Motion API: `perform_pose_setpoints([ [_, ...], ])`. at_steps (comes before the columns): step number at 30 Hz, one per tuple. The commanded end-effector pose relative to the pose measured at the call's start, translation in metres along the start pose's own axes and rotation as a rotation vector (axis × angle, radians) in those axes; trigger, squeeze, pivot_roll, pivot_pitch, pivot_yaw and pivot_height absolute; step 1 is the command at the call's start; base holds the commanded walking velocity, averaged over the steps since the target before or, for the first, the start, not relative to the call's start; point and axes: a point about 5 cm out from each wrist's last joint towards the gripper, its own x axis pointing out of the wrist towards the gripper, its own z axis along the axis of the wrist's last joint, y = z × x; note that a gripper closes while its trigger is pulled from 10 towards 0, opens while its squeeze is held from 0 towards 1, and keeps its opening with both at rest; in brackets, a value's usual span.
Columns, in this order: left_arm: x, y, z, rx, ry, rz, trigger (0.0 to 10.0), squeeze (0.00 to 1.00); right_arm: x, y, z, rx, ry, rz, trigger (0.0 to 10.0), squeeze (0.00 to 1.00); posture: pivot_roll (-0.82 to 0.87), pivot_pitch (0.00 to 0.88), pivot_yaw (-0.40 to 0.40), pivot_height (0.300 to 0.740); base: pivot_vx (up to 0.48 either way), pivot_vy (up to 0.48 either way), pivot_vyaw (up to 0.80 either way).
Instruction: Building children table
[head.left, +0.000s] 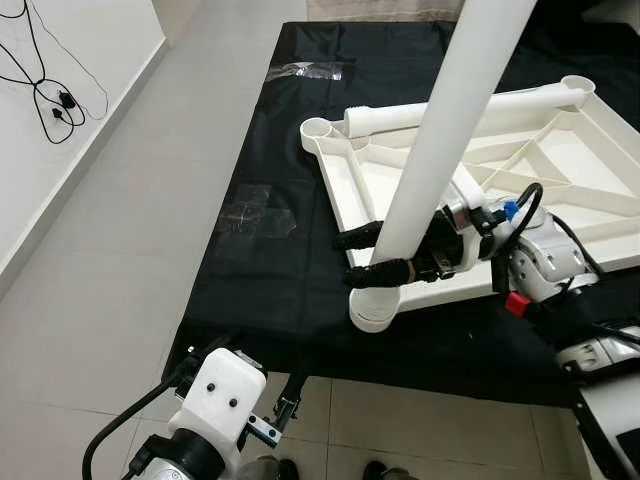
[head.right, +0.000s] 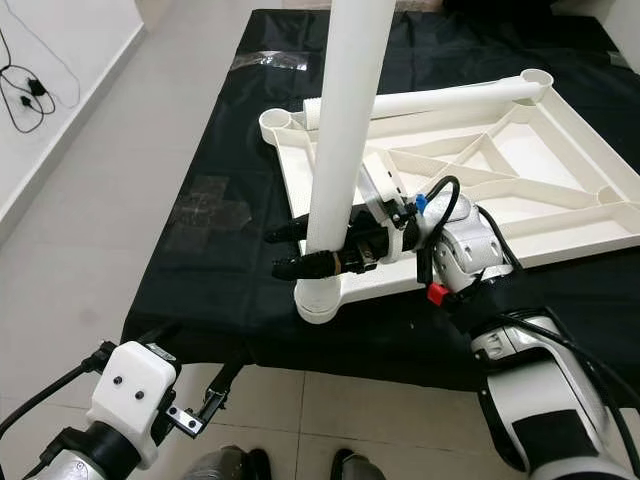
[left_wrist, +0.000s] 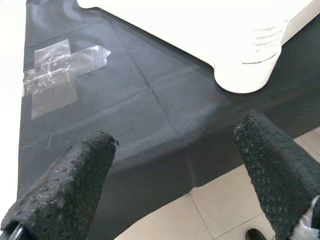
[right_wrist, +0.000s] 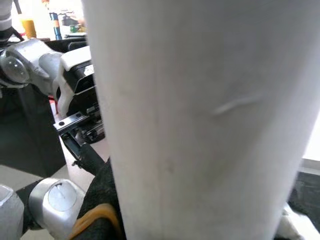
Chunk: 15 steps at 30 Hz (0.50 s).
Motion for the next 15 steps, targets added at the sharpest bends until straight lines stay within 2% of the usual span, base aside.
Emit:
perform_pose_setpoints([
  [1, -0.002, -0.001, -0.002, 0.006, 0.017, -0.004, 10.0, 0.0, 0.021, 0.01, -0.021, 0.081, 0.023, 0.103, 10.0, 0.0, 0.22, 0.236, 0.022, 0.74, 0.0, 0.0, 0.0],
  [3, -0.002, -0.001, -0.002, 0.006, 0.017, -0.004, 10.0, 0.0, 0.021, 0.01, -0.021, 0.081, 0.023, 0.103, 10.0, 0.0, 0.22, 0.236, 0.022, 0.74, 0.0, 0.0, 0.0],
  [4, -0.001, -0.001, -0.002, 0.004, 0.013, -0.004, 10.0, 0.0, 0.031, 0.009, -0.02, 0.07, -0.012, 0.12, 10.0, 0.0, 0.21, 0.235, 0.021, 0.74, 0.0, 0.0, 0.0],
  [6, -0.001, -0.001, -0.002, 0.004, 0.013, -0.004, 10.0, 0.0, 0.031, 0.009, -0.02, 0.07, -0.012, 0.12, 10.0, 0.0, 0.21, 0.235, 0.021, 0.74, 0.0, 0.0, 0.0],
  [7, 0.0, -0.002, -0.001, 0.002, 0.006, -0.006, 10.0, 0.0, 0.042, 0.007, -0.021, 0.056, -0.031, 0.136, 10.0, 0.0, 0.22, 0.235, 0.017, 0.74, 0.0, 0.0, 0.0],
  [8, 0.0, -0.002, -0.001, 0.002, 0.006, -0.006, 10.0, 0.0, 0.042, 0.007, -0.021, 0.056, -0.031, 0.136, 10.0, 0.0, 0.22, 0.235, 0.017, 0.74, 0.0, 0.0, 0.0],
  [9, 0.002, -0.003, 0.002, -0.001, -0.006, -0.006, 10.0, 0.0, 0.066, -0.001, -0.025, 0.04, -0.046, 0.133, 10.0, 0.0, 0.22, 0.237, 0.01, 0.74, 0.0, 0.0, 0.0],
  [10, 0.002, -0.003, 0.002, -0.001, -0.006, -0.006, 10.0, 0.0, 0.066, -0.001, -0.025, 0.04, -0.046, 0.133, 10.0, 0.0, 0.22, 0.237, 0.01, 0.74, 0.0, 0.0, 0.0],
  [12, 0.003, -0.003, 0.004, -0.001, -0.014, -0.004, 10.0, 0.0, 0.081, -0.011, -0.028, 0.006, -0.03, 0.067, 10.0, 0.0, 0.22, 0.241, 0.0, 0.74, 0.0, 0.0, 0.0],
  [13, 0.003, -0.003, 0.004, -0.001, -0.014, -0.004, 10.0, 0.0, 0.081, -0.011, -0.028, 0.006, -0.03, 0.067, 10.0, 0.0, 0.22, 0.241, 0.0, 0.74, 0.0, 0.0, 0.0],
  [15, 0.003, -0.003, 0.006, -0.004, -0.022, 0.003, 10.0, 0.0, 0.092, -0.026, -0.028, -0.047, 0.002, -0.072, 10.0, 0.0, 0.22, 0.247, -0.007, 0.74, 0.0, 0.0, 0.0],
])
